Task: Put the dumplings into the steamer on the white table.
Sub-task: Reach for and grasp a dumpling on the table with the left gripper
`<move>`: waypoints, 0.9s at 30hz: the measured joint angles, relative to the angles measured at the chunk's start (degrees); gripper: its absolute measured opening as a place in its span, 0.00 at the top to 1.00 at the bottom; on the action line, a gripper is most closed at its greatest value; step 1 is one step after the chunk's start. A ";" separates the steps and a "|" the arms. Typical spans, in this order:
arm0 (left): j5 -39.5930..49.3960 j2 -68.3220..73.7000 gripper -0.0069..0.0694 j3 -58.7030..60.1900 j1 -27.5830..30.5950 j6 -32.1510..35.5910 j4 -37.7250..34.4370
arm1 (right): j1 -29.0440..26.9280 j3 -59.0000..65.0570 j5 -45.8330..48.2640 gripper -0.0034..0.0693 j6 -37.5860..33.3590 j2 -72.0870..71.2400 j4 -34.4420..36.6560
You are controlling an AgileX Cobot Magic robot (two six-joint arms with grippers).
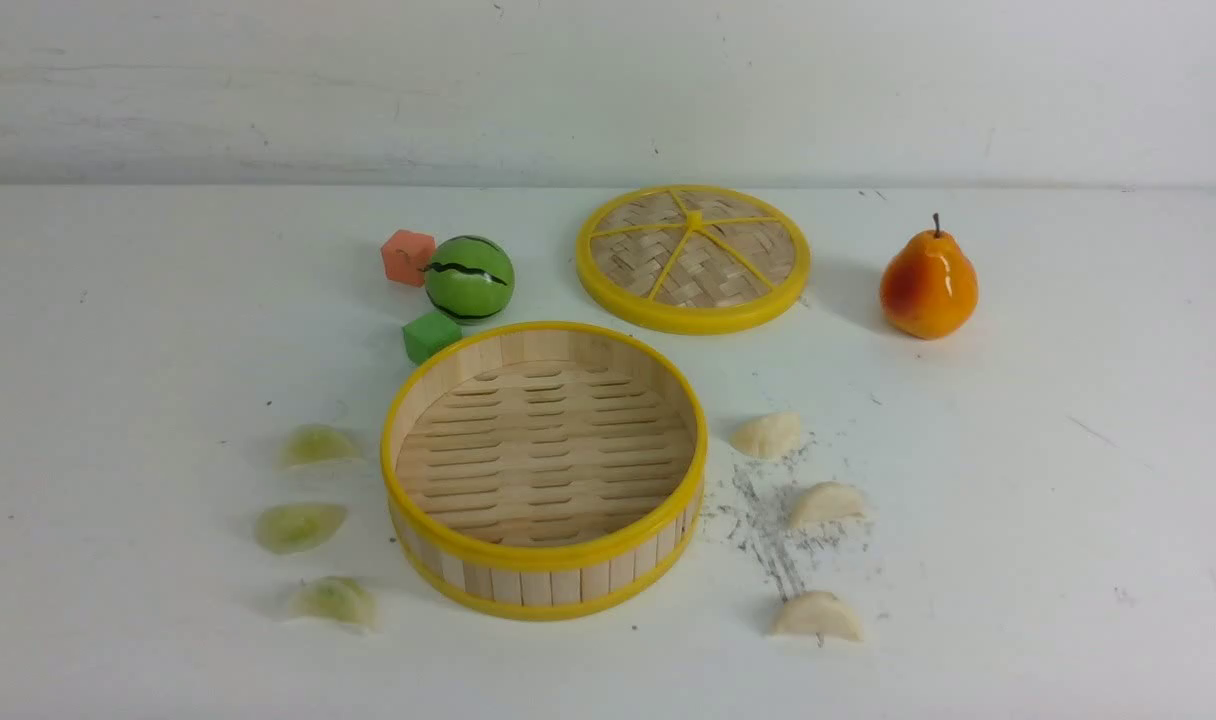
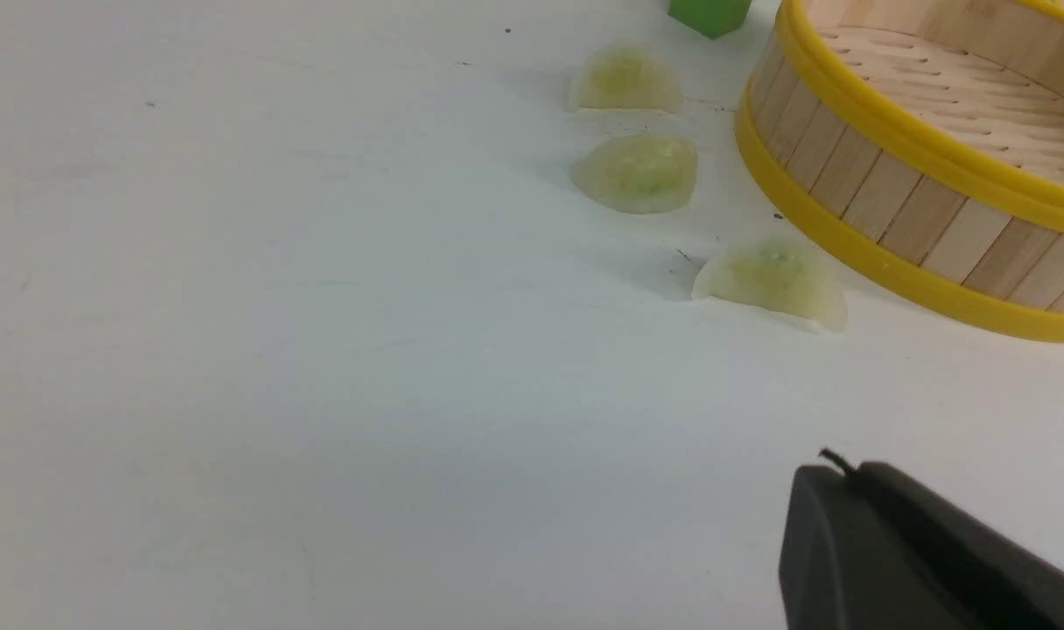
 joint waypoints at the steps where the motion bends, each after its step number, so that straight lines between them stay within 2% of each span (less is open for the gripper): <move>1: 0.00 0.00 0.92 0.00 0.00 0.00 0.00 | 0.00 0.00 0.00 0.87 0.07 0.00 0.00; 27: 0.02 0.00 0.90 0.00 0.00 0.19 0.00 | 0.00 0.00 0.00 0.83 0.46 0.00 0.00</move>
